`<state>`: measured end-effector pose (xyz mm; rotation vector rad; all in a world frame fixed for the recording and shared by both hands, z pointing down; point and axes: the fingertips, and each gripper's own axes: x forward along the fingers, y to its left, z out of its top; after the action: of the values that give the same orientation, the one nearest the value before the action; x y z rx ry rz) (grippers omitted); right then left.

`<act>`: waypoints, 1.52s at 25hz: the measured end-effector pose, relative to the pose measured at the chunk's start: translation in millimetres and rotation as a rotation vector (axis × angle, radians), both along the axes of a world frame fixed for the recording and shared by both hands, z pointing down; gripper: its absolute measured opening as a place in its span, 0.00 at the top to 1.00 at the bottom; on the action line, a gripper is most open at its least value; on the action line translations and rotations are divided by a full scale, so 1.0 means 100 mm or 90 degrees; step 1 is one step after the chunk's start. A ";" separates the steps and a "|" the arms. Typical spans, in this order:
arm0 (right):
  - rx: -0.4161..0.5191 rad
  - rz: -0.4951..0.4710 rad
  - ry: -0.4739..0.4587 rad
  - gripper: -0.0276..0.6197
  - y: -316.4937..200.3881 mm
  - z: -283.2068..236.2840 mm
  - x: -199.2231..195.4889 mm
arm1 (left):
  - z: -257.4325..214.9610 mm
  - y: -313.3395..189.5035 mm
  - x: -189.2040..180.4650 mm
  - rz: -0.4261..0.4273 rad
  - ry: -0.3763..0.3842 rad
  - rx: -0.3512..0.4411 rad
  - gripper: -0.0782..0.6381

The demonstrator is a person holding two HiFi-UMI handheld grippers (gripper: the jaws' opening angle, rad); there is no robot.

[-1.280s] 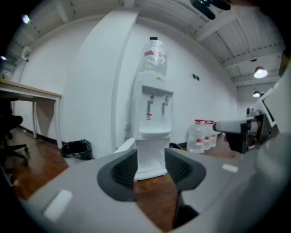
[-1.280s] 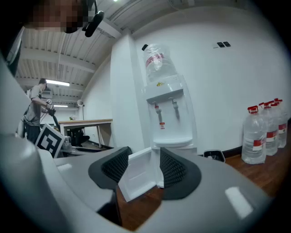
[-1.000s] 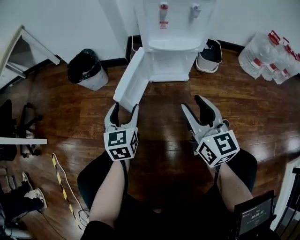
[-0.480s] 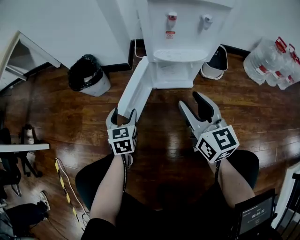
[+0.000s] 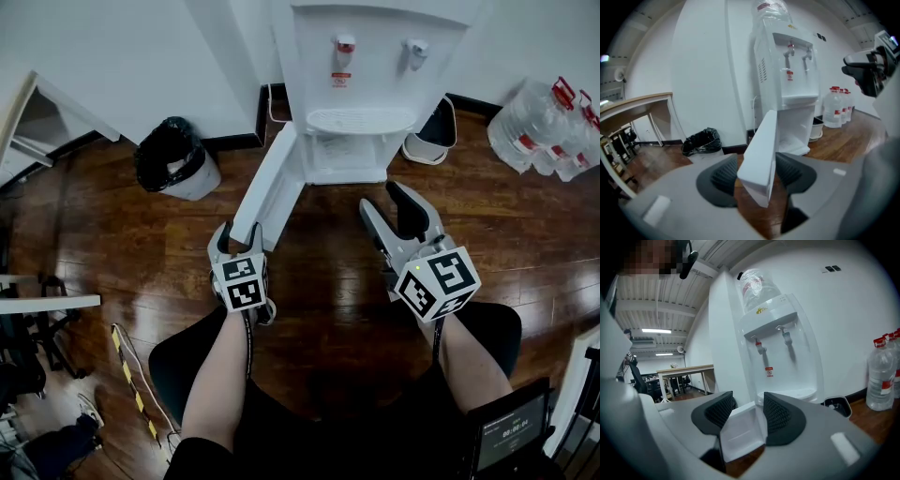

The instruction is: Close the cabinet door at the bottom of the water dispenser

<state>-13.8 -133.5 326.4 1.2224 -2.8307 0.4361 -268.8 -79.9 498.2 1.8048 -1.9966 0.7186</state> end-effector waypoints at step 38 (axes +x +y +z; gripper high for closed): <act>-0.241 -0.207 0.299 0.76 0.47 2.15 0.19 | 0.10 -0.25 2.55 0.496 0.109 -0.123 0.57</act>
<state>5.2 -86.4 541.2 0.6697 -2.3409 0.5475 -13.9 -104.5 507.8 2.4140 -1.0339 0.8812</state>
